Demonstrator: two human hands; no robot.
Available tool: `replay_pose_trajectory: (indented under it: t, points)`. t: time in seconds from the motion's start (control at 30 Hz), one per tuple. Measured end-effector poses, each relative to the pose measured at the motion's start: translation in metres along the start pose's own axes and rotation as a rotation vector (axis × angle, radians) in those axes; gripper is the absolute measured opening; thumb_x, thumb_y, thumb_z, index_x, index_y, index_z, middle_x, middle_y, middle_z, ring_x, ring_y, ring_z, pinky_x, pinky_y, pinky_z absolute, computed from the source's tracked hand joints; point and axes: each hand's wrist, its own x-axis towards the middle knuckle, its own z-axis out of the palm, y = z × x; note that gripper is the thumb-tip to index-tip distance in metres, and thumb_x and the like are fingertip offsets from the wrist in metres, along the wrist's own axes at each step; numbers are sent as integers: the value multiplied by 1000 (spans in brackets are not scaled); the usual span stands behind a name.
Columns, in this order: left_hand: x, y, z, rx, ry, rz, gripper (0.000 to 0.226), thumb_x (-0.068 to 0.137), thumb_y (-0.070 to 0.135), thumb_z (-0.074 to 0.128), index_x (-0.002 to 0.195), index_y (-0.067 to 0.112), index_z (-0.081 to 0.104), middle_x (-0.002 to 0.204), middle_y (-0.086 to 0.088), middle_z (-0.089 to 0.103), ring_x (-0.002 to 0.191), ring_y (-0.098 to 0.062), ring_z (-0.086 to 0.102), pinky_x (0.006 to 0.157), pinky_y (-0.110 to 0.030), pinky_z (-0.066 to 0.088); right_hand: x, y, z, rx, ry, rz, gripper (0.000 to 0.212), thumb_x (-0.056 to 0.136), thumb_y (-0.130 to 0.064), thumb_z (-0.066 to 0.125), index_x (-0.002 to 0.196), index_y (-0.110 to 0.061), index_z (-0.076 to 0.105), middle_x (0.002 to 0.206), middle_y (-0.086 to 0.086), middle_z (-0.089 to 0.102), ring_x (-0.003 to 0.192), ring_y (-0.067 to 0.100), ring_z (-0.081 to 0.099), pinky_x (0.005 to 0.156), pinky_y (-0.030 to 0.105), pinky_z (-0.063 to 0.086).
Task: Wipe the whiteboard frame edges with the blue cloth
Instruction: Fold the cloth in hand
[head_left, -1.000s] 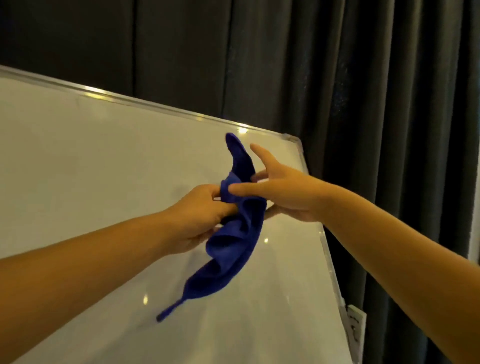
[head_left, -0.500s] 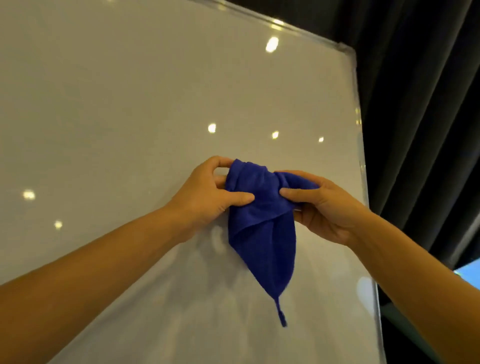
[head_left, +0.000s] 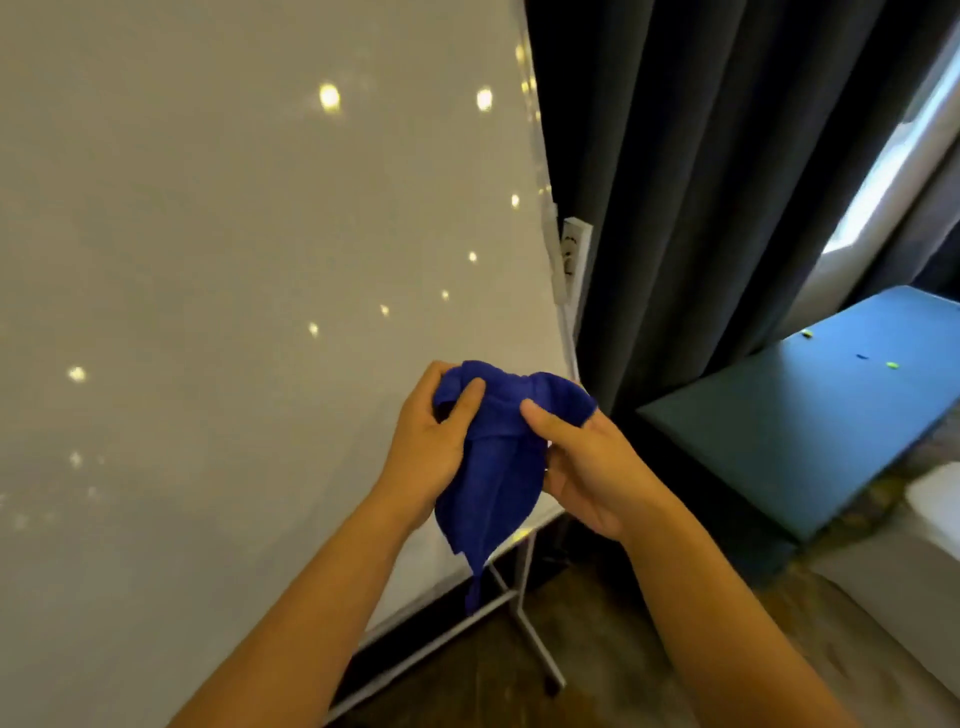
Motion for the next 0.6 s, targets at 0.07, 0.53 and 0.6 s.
replay_pose_trajectory:
  t: [0.07, 0.53, 0.6]
  points:
    - [-10, -22, 55, -127, 21, -93, 14, 93, 37, 61, 98, 23, 63, 97, -2, 72, 91, -23, 70, 72, -31, 58, -24, 1, -49, 36, 68, 3, 49, 85, -9, 73, 130, -11, 53, 124, 15, 67, 112, 34, 65, 92, 50, 54]
    - [-44, -85, 353, -664, -336, -759, 49, 77, 3, 65, 126, 1, 59, 123, -21, 65, 110, -34, 65, 92, -43, 56, -150, -23, -320, 432, 462, -19, 43, 92, -3, 59, 134, -2, 50, 130, 22, 62, 116, 39, 61, 98, 56, 49]
    - [-41, -101, 378, -686, -337, -793, 49, 81, 2, 61, 130, 4, 57, 127, -20, 64, 114, -34, 63, 97, -46, 52, -151, -21, -346, 479, 483, -9, 42, 94, -3, 56, 135, 0, 49, 131, 24, 60, 119, 40, 59, 101, 56, 46]
